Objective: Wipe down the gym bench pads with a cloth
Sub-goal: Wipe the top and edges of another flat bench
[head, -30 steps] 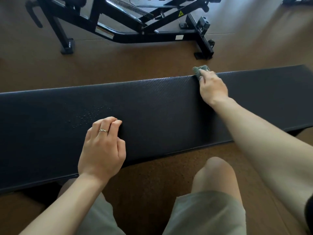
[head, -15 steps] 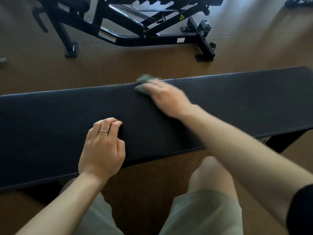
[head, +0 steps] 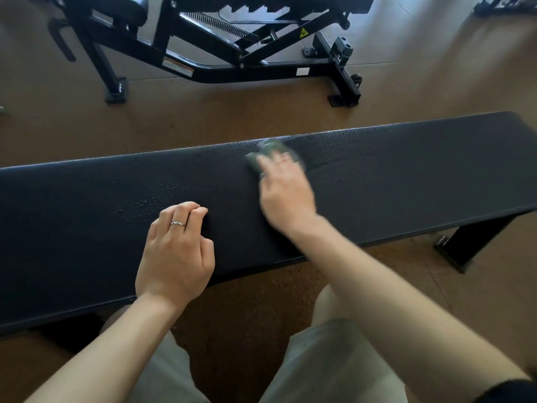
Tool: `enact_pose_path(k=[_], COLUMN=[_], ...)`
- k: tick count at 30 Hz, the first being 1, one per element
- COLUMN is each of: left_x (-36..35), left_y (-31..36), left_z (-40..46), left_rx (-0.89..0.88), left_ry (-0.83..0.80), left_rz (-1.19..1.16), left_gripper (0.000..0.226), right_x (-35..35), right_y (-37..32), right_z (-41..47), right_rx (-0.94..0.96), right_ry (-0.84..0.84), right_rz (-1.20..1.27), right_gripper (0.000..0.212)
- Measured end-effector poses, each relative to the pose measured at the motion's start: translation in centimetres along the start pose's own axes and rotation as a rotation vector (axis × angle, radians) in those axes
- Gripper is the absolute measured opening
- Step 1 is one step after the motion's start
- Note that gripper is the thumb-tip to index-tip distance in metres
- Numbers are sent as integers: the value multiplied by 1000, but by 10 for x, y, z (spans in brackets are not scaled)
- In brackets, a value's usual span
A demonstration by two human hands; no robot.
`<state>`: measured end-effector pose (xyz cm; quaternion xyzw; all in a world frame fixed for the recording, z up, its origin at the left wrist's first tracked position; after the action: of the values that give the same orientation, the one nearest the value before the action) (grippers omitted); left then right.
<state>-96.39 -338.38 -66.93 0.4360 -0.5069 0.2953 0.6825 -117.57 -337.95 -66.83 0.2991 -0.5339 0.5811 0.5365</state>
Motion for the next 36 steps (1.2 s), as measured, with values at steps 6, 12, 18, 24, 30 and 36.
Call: enact_pose_path(k=[6, 12, 18, 24, 30, 36], left_x=[0, 2, 4, 63, 72, 59], left_y=[0, 0, -2, -77, -165, -168], left_z=[0, -2, 2, -10, -11, -20], left_rx=[0, -2, 13, 134, 227, 189], left_ry=[8, 8, -10, 158, 45, 29], left_rz=[-9, -29, -135, -104, 27, 25], left_gripper=[44, 45, 39, 38, 43, 45], right_x=[24, 82, 16, -20, 20, -17], right_y=[-30, 136, -17, -170, -34, -121], right_z=[-60, -89, -82, -115, -111, -96], right_rx=[344, -384, -160, 276, -131, -183], right_ry=[-92, 28, 117, -81, 60, 102], right_rz=[29, 2, -55, 101, -20, -44], right_gripper=[45, 45, 50, 49, 47, 51])
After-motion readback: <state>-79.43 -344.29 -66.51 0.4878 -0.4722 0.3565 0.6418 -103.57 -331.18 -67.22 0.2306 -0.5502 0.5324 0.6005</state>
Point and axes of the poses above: each hand's wrist, its own z-axis towards the middle knuckle, its own x-axis out of the back of the hand, y = z × x, the point moved 7 cm from there along z, towards the middle knuckle, and after that the axes turned 11 degrees about x, right-handed, at the moved point
